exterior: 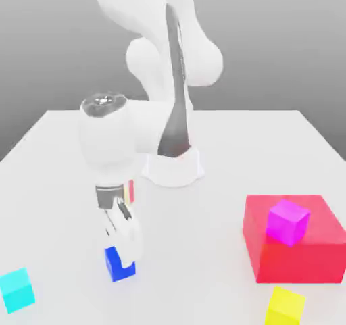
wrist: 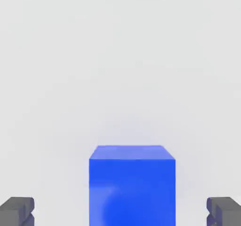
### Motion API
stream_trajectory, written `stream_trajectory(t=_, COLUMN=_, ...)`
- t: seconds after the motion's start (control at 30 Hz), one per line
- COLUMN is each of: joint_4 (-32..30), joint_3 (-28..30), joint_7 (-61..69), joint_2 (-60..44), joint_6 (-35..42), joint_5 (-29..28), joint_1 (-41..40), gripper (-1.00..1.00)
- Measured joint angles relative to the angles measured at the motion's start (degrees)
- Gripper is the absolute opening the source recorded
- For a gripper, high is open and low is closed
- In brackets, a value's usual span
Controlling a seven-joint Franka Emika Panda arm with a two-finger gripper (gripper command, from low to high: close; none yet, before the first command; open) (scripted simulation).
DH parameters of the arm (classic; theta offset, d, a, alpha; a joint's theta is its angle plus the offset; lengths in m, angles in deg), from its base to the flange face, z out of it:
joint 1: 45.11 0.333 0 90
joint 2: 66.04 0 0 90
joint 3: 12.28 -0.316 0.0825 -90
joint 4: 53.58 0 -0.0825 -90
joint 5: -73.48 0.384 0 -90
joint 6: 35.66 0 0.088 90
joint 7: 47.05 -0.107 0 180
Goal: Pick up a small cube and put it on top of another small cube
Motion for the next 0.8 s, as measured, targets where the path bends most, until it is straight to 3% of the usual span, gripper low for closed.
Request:
stream_trajectory(t=0.13, joint_4=0.8, joint_3=3.9, joint_7=-1.8, joint_2=-5.0, joint_6=-3.8, joint_5=-2.5, joint_1=3.2, gripper=0.0)
stream_trajectory(t=0.17, joint_4=0.9, joint_3=4.5, joint_7=-2.0, joint_2=-5.8, joint_6=-4.5, joint_5=-2.8, joint_1=3.8, gripper=-1.0)
stream_trajectory(t=0.4, joint_4=0.9, joint_3=4.5, joint_7=-2.2, joint_2=-5.8, joint_6=-4.6, joint_5=-3.1, joint_1=3.8, gripper=-1.0)
stream_trajectory(t=0.8, joint_4=-1.5, joint_3=-1.6, joint_7=2.9, joint_2=7.4, joint_6=6.2, joint_5=4.0, joint_1=-0.3, gripper=-1.0)
